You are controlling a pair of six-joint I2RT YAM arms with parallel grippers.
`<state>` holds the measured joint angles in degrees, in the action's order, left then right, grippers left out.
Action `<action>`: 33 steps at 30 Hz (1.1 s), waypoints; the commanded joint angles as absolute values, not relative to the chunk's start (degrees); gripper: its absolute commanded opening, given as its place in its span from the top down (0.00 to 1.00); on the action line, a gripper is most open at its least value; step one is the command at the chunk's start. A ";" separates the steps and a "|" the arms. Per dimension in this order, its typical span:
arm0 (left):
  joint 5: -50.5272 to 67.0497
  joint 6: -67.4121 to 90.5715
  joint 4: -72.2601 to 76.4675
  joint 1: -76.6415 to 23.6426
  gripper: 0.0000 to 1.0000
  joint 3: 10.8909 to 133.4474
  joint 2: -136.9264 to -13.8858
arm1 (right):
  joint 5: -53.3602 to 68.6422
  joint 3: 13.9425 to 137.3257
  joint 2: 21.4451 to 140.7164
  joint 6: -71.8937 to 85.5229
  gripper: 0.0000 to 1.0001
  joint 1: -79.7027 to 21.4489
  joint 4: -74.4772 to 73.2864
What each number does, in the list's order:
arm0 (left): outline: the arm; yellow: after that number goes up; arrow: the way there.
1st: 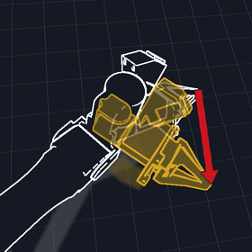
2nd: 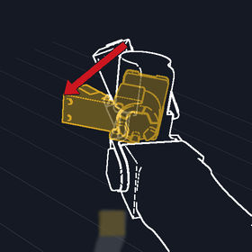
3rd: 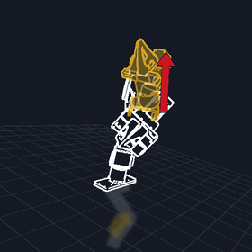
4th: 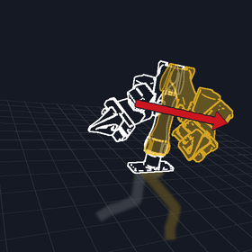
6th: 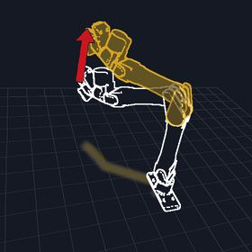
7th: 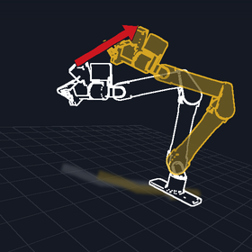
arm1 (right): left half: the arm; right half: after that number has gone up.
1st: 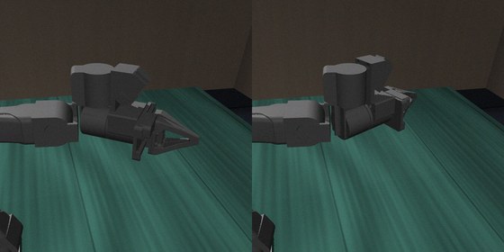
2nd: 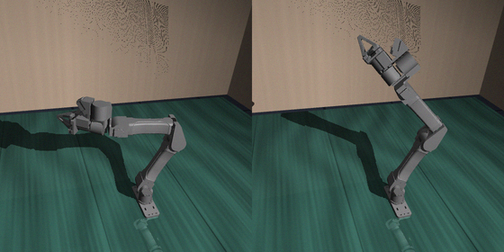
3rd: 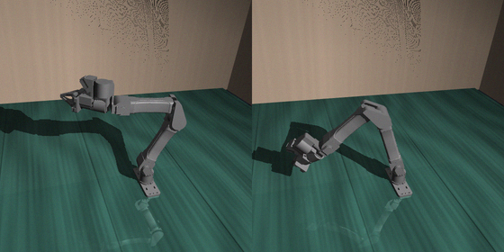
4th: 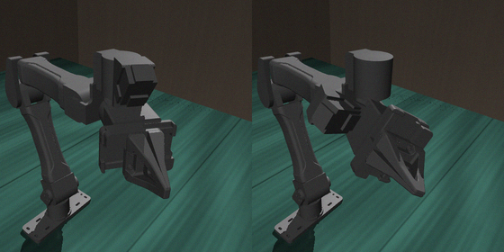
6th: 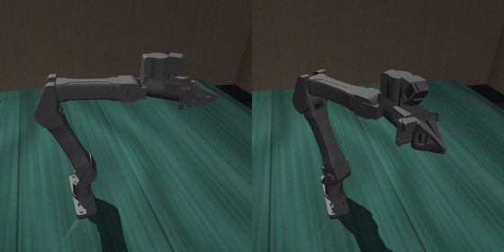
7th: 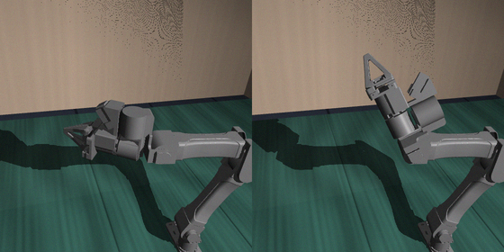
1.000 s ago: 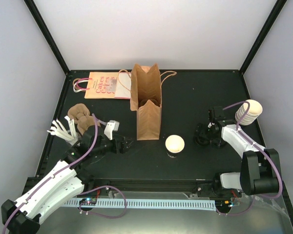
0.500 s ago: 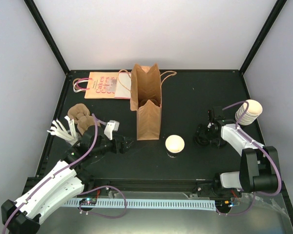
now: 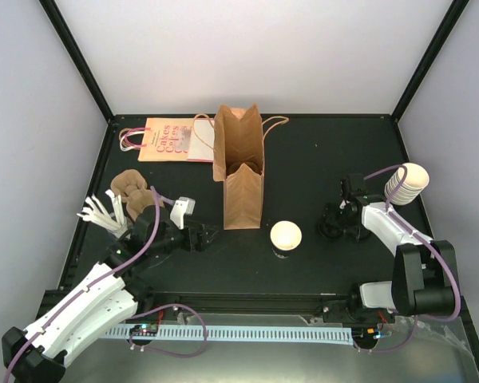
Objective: Pack the takeout coffee
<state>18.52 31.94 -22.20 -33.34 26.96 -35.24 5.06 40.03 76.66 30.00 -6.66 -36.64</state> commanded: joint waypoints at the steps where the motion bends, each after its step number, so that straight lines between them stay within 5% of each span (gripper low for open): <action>1: 19.78 31.08 -21.49 -33.13 0.01 27.52 -34.46 | 4.92 42.62 74.11 29.96 0.25 -6.81 -39.57; 16: 24.99 34.73 -15.23 -33.27 0.01 24.68 -36.39 | 3.81 53.48 64.26 29.26 0.26 -14.16 -53.84; 33: 24.96 38.64 -7.12 -38.69 0.01 23.12 -40.52 | -0.32 61.70 64.59 30.93 0.28 -33.29 -62.24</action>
<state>24.73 37.28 -10.66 -37.39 22.92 -39.62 1.10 59.59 64.07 30.39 -30.15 -60.07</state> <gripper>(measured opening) 0.988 0.736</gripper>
